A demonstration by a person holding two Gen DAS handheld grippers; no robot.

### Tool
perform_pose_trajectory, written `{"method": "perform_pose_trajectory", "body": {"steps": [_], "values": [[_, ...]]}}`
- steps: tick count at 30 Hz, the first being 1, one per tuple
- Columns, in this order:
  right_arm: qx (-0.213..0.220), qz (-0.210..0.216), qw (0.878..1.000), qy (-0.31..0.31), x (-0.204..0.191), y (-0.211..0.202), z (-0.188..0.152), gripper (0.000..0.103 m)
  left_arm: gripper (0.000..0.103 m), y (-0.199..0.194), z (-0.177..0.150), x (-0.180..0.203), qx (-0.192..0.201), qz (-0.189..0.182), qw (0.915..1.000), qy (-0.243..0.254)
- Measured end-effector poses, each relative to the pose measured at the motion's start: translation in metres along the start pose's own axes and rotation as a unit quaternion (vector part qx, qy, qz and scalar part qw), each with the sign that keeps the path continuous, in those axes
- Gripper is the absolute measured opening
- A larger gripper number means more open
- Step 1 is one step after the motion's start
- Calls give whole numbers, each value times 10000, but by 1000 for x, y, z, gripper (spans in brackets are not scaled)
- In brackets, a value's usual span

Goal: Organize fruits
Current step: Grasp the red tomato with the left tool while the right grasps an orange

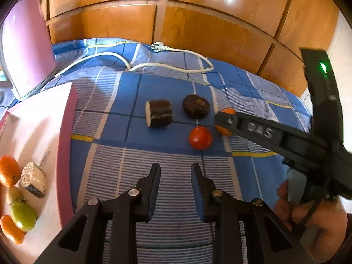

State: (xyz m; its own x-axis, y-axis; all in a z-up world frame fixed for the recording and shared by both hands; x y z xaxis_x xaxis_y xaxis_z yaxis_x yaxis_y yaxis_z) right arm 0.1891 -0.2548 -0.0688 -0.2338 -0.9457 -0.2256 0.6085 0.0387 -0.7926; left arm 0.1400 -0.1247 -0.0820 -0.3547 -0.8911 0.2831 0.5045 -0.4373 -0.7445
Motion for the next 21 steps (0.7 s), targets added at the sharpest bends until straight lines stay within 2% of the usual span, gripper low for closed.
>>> {"method": "perform_pose_trajectory", "body": {"steps": [6, 10, 16, 21], "values": [[84, -590, 9981, 119, 39, -18, -5, 38, 29, 7, 7, 13, 19, -128, 9999, 54], [219, -828, 9963, 86, 56, -28, -11, 38, 37, 13, 13, 18, 24, -153, 9999, 10], [409, -872, 9954, -16, 55, -28, -16, 38, 40, 25, 25, 27, 28, -68, 9999, 107], [401, -659, 9969, 118, 60, -28, -17, 39, 40, 43, 34, 27, -61, 40, 10000, 46]]}}
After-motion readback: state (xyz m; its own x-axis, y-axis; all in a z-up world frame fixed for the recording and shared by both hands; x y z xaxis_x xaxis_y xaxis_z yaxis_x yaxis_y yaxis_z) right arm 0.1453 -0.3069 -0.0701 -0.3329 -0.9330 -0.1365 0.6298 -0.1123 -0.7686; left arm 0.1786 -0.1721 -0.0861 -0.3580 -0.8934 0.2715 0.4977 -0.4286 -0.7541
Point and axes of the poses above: each gripper's, at about its wrist camera, not at the fingertips, and y roughly the way its jaws point, x to its right, z to its top, the point moved 4 cm from there along y, roughly the way its jaws point, and after that the axes turned 8 degrees about -z, right-handed, at the moved point
